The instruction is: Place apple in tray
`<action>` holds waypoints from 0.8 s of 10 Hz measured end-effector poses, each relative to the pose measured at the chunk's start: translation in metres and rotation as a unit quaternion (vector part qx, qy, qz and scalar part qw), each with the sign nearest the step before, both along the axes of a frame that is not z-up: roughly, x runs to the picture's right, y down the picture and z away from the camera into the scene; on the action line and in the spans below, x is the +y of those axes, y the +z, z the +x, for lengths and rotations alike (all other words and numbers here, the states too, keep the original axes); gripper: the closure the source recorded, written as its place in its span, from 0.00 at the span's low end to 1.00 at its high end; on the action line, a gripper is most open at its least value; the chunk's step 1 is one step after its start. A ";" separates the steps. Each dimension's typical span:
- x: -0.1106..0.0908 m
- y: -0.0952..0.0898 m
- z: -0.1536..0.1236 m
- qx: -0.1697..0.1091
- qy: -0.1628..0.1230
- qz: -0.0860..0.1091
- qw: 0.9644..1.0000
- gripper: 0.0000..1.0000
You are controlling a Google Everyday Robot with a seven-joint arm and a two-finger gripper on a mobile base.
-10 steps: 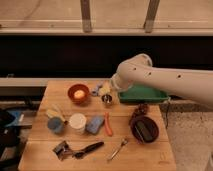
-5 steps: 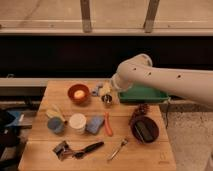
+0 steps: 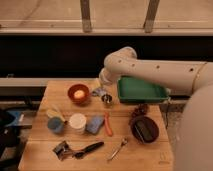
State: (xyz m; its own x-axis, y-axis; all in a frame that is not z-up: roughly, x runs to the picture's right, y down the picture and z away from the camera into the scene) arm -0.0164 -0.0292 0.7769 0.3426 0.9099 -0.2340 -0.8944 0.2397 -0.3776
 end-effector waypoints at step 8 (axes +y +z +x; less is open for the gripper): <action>-0.027 0.052 -0.108 -0.085 -0.050 -0.009 0.995 0.21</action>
State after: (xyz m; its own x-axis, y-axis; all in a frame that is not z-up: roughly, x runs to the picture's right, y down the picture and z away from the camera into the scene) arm -0.1243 -0.0559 0.8288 0.4679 0.8649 -0.1817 -0.7892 0.3164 -0.5263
